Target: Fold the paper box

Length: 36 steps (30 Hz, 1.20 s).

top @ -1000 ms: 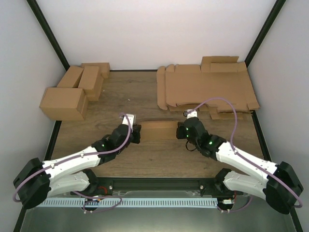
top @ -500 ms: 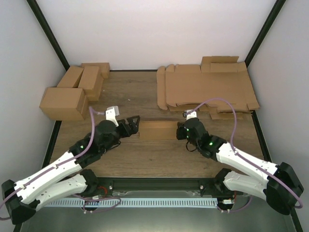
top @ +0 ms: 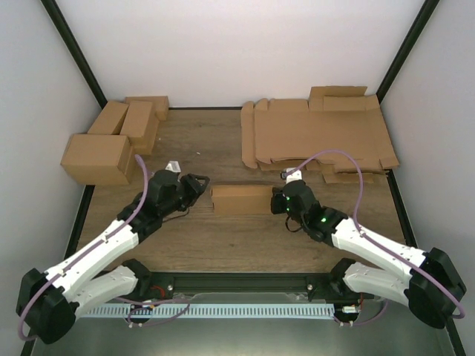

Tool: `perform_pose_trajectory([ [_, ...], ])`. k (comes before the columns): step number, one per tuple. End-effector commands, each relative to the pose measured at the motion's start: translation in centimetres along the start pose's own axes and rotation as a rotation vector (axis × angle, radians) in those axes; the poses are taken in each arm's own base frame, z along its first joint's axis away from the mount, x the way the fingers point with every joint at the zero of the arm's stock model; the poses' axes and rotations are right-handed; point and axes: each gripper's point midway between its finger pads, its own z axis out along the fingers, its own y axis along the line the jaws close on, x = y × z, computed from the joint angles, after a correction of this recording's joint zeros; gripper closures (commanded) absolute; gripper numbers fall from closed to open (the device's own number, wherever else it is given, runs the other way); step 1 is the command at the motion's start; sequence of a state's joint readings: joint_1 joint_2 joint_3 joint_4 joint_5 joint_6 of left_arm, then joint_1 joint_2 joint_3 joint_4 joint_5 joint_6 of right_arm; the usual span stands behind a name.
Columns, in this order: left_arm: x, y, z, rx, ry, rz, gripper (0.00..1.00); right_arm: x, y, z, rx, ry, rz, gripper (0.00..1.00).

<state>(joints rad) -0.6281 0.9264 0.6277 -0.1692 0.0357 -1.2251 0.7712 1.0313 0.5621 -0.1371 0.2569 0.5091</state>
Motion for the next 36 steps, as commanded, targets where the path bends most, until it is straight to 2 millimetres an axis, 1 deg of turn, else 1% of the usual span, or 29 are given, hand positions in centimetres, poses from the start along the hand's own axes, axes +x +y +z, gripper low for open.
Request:
perform_pose_trajectory([
  [1, 0.4, -0.9, 0.8, 0.000, 0.077, 0.061, 0.61, 5.7, -1.6, 0.2, 0.049, 0.219, -0.063, 0.99],
  [4, 0.9, 0.0, 1.7, 0.016, 0.123, 0.006, 0.59, 5.6, -1.6, 0.2, 0.051, 0.218, -0.063, 0.99],
  [9, 1.0, 1.2, 2.3, -0.001, 0.124, -0.038, 0.59, 5.6, -1.5, 0.2, 0.048, 0.221, -0.065, 0.99],
  [15, 2.0, 0.7, 3.1, 0.052, 0.186, -0.104, 0.59, 5.6, -1.5, 0.2, 0.048, 0.222, -0.069, 0.99],
  [19, 2.2, 0.6, 3.2, 0.054, 0.201, -0.125, 0.60, 5.5, -1.4, 0.2, 0.048, 0.222, -0.071, 0.99],
  [23, 2.2, 0.5, 3.0, 0.055, 0.203, -0.136, 0.64, 5.5, -1.4, 0.2, 0.046, 0.222, -0.072, 0.99],
  [28, 2.3, 0.7, 3.1, 0.039, 0.207, -0.135, 0.68, 5.5, -1.4, 0.2, 0.047, 0.225, -0.074, 0.99],
  [30, 2.3, 0.8, 3.0, 0.027, 0.209, -0.134, 0.68, 5.6, -1.5, 0.2, 0.049, 0.227, -0.075, 0.99],
  [34, 2.0, 1.6, 3.0, -0.022, 0.190, -0.102, 0.68, 5.5, -1.4, 0.3, 0.050, 0.227, -0.075, 0.99],
  [36, 1.8, 2.3, 2.9, -0.060, 0.174, -0.068, 0.71, 5.5, -1.5, 0.3, 0.053, 0.228, -0.076, 0.99],
])
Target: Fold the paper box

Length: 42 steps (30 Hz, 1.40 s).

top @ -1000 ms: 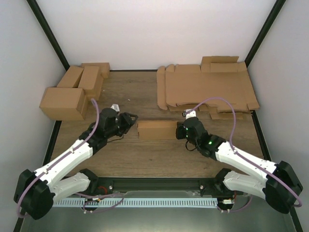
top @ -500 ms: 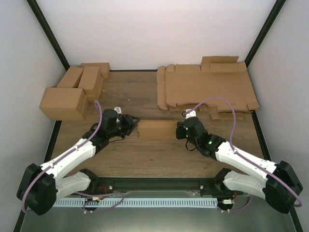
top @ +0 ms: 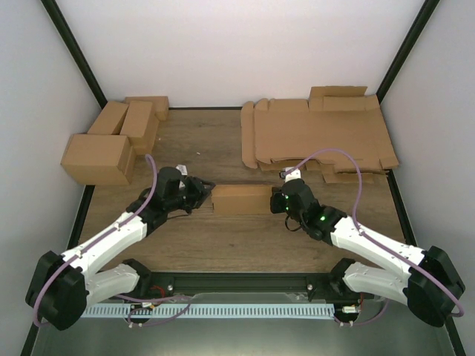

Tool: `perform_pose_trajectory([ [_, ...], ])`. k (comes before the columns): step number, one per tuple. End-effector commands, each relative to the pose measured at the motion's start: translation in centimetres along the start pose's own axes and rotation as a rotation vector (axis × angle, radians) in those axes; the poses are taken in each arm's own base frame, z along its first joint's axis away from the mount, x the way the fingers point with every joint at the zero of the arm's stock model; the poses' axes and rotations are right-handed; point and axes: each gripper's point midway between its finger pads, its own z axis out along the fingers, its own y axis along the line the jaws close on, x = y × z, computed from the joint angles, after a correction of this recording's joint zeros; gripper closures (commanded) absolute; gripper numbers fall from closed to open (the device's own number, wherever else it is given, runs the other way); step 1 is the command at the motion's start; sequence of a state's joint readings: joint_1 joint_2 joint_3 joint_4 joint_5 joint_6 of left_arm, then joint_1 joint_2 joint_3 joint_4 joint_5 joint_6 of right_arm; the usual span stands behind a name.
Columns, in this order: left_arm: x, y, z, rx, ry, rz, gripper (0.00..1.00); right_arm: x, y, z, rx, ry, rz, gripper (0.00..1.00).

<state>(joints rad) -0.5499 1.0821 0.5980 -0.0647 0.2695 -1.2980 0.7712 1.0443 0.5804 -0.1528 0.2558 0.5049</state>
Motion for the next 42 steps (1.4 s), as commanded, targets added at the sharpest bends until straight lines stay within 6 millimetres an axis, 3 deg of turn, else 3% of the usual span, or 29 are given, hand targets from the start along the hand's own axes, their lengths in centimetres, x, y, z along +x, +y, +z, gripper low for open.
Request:
perform_pose_trajectory([
  [1, -0.3, 0.5, -0.3, -0.061, -0.018, 0.069, 0.72, 5.6, -1.6, 0.2, 0.050, 0.217, -0.069, 0.99],
  [9, -0.6, 3.6, -0.2, -0.184, -0.025, 0.220, 0.81, 5.6, -1.7, 0.3, 0.057, 0.221, -0.072, 0.99],
  [15, 0.1, 5.6, 0.7, -0.226, 0.021, 0.230, 0.87, 5.6, -1.7, 0.4, 0.067, 0.231, -0.073, 0.99],
  [18, 0.3, 6.6, 0.8, -0.263, 0.040, 0.244, 0.90, 5.4, -1.6, 0.2, 0.069, 0.231, -0.063, 0.94],
  [26, -0.7, 6.3, -0.5, -0.308, -0.014, 0.299, 0.85, 3.4, -0.8, -1.2, 0.030, 0.177, -0.056, 0.80],
  [30, -0.9, 5.3, -0.8, -0.306, -0.017, 0.327, 0.81, 2.6, 0.2, -1.9, -0.012, 0.183, -0.074, 0.67],
  [32, -0.9, 5.0, -0.8, -0.288, -0.015, 0.337, 0.79, 2.5, 1.0, -2.4, -0.062, 0.187, -0.075, 0.56],
  [34, -0.9, 4.8, -0.8, -0.275, -0.020, 0.347, 0.75, 2.3, 1.9, -3.0, -0.127, 0.166, -0.069, 0.38],
  [36, -1.2, 4.2, -0.9, -0.263, -0.029, 0.376, 0.69, 0.9, 2.8, -3.3, -0.180, 0.087, -0.047, 0.10],
  [37, -1.4, 3.8, -1.0, -0.259, -0.039, 0.395, 0.67, 0.0, 3.4, -3.3, -0.211, 0.045, -0.044, 0.02],
  [39, -2.0, 2.7, -1.7, -0.245, -0.073, 0.438, 0.59, -2.2, 4.9, -3.5, -0.284, -0.070, -0.036, 0.00],
  [42, -2.8, 0.8, -3.0, -0.227, -0.125, 0.507, 0.36, -4.1, 4.2, -2.6, -0.237, -0.173, 0.040, 0.00],
])
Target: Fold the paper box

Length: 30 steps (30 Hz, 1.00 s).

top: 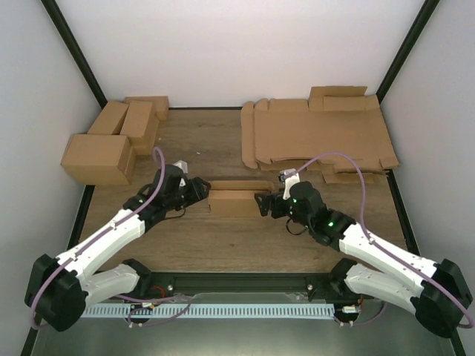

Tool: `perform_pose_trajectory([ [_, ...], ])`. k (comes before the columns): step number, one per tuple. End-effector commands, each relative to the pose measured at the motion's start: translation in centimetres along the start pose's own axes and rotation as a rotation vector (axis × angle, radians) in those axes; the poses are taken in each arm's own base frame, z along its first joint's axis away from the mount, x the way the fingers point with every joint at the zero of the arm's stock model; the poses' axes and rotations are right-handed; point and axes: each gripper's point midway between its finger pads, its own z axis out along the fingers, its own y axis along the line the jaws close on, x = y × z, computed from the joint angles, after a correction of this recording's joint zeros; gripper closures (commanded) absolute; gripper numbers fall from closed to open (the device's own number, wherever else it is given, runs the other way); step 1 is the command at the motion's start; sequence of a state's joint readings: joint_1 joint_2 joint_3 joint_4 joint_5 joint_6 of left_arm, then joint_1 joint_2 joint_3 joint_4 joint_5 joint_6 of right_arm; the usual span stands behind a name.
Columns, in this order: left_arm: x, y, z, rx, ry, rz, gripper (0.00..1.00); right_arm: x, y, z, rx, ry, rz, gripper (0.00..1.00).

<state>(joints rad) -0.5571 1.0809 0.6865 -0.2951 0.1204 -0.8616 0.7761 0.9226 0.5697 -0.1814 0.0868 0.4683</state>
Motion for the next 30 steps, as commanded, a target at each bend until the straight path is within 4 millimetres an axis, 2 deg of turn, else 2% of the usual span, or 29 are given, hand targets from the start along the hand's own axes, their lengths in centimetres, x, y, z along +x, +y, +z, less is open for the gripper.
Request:
perform_pose_trajectory([
  [1, -1.9, -0.6, -2.5, -0.038, -0.068, 0.125, 0.29, -4.5, 1.4, 0.5, -0.042, -0.202, 0.010, 0.00],
  [4, -1.9, -1.8, -3.6, -0.013, -0.052, 0.250, 0.13, -5.4, 1.7, 1.3, -0.026, -0.212, -0.045, 0.00],
  [6, -0.9, -1.8, -3.5, 0.011, -0.006, 0.314, 0.08, -5.4, 2.0, 1.9, -0.044, -0.209, -0.064, 0.00],
  [9, 1.0, -0.4, -2.5, 0.010, 0.018, 0.315, 0.05, -5.4, 2.3, 2.5, -0.058, -0.216, -0.057, 0.00],
  [12, 1.5, 1.2, -2.3, 0.012, -0.037, 0.280, 0.03, -6.3, 1.4, 2.3, -0.021, -0.275, -0.050, 0.00],
  [15, 2.4, 0.2, -2.5, 0.108, -0.037, 0.296, 0.02, -8.2, -0.6, 1.4, 0.022, -0.295, -0.010, 0.00],
  [18, 5.5, -1.3, -2.1, 0.227, 0.028, 0.372, 0.00, -9.8, -2.2, -0.1, 0.017, -0.385, 0.004, 0.00],
  [20, 6.6, -1.4, -1.3, 0.218, 0.018, 0.409, 0.00, -11.3, -1.4, -0.6, -0.042, -0.465, -0.005, 0.00],
  [21, 6.5, -2.0, -1.0, 0.234, -0.009, 0.432, 0.00, -11.9, -0.6, -0.3, -0.079, -0.487, -0.016, 0.00],
  [23, 6.0, -2.1, -0.4, 0.217, -0.054, 0.481, 0.00, -12.7, -0.2, 1.0, -0.105, -0.515, -0.024, 0.00],
  [26, 4.4, -1.8, -0.4, 0.161, -0.127, 0.497, 0.00, -11.9, 0.0, 5.1, -0.120, -0.481, -0.075, 0.00],
  [30, 2.2, 1.5, -1.2, 0.066, -0.172, 0.365, 0.00, -9.8, 0.7, 8.9, -0.213, -0.472, -0.108, 0.00],
])
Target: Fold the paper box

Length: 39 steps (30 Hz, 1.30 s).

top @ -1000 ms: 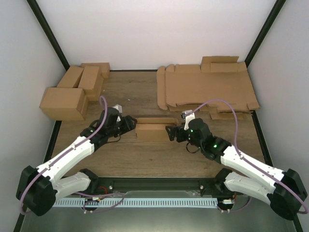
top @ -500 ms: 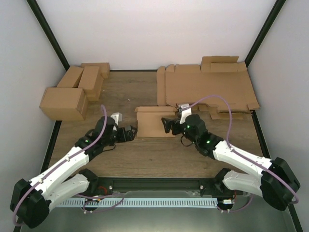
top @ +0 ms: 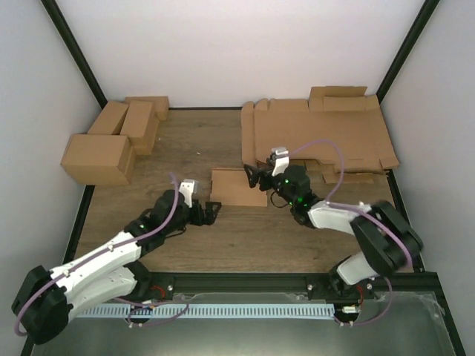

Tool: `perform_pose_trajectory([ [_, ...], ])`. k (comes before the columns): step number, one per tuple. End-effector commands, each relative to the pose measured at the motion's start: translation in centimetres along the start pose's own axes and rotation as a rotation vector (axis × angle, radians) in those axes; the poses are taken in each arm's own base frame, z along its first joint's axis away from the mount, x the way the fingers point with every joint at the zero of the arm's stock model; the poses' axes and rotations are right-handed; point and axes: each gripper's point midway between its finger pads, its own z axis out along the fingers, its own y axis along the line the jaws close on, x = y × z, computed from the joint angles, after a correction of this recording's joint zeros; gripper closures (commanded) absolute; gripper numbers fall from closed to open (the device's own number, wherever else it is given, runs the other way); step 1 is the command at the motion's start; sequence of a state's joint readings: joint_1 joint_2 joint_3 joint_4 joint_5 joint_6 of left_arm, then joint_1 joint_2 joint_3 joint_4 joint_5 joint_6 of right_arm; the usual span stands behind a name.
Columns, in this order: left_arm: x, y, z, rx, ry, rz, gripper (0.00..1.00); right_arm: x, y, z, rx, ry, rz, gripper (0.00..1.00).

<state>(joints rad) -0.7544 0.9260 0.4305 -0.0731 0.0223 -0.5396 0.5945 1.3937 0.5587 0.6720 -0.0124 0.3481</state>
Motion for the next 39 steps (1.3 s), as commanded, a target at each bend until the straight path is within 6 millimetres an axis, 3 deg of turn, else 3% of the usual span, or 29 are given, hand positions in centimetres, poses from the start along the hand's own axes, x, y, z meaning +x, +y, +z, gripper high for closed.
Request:
perform_pose_trajectory([
  [1, -2.7, 3.9, -1.6, -0.095, -0.120, -0.112, 0.00, 0.0, 2.2, 2.8, -0.148, -0.078, -0.043, 0.00],
  [5, -3.9, 6.8, -4.8, -0.145, -0.207, -0.193, 0.00, 3.4, 2.0, 5.4, -0.161, -0.019, -0.080, 0.00],
  [8, -4.4, 8.0, -6.3, -0.183, -0.248, -0.225, 0.00, 5.8, 3.3, 6.7, -0.172, 0.022, -0.201, 0.00],
  [11, -4.7, 8.7, -7.0, -0.197, -0.288, -0.255, 0.00, 7.4, 5.1, 7.7, -0.187, 0.030, -0.324, 0.00],
  [15, -5.5, 9.3, -7.5, -0.212, -0.318, -0.258, 0.00, 9.8, 5.3, 9.3, -0.200, 0.099, -0.381, 0.00],
  [22, -6.0, 10.3, -7.4, -0.232, -0.326, -0.266, 0.00, 10.5, 6.4, 9.6, -0.202, 0.099, -0.447, 0.00],
  [30, -5.8, 11.0, -6.7, -0.239, -0.304, -0.272, 0.00, 11.9, 6.6, 11.3, -0.214, 0.178, -0.468, 0.00],
  [34, -5.9, 11.1, -6.7, -0.243, -0.300, -0.270, 0.00, 11.1, 6.7, 10.8, -0.213, 0.145, -0.461, 0.00],
  [37, -5.8, 11.2, -6.6, -0.244, -0.295, -0.270, 0.00, 12.1, 6.6, 12.0, -0.205, 0.208, -0.475, 0.00],
  [39, -5.7, 11.3, -6.6, -0.245, -0.295, -0.270, 0.00, 11.7, 6.7, 11.7, -0.209, 0.189, -0.476, 0.00],
])
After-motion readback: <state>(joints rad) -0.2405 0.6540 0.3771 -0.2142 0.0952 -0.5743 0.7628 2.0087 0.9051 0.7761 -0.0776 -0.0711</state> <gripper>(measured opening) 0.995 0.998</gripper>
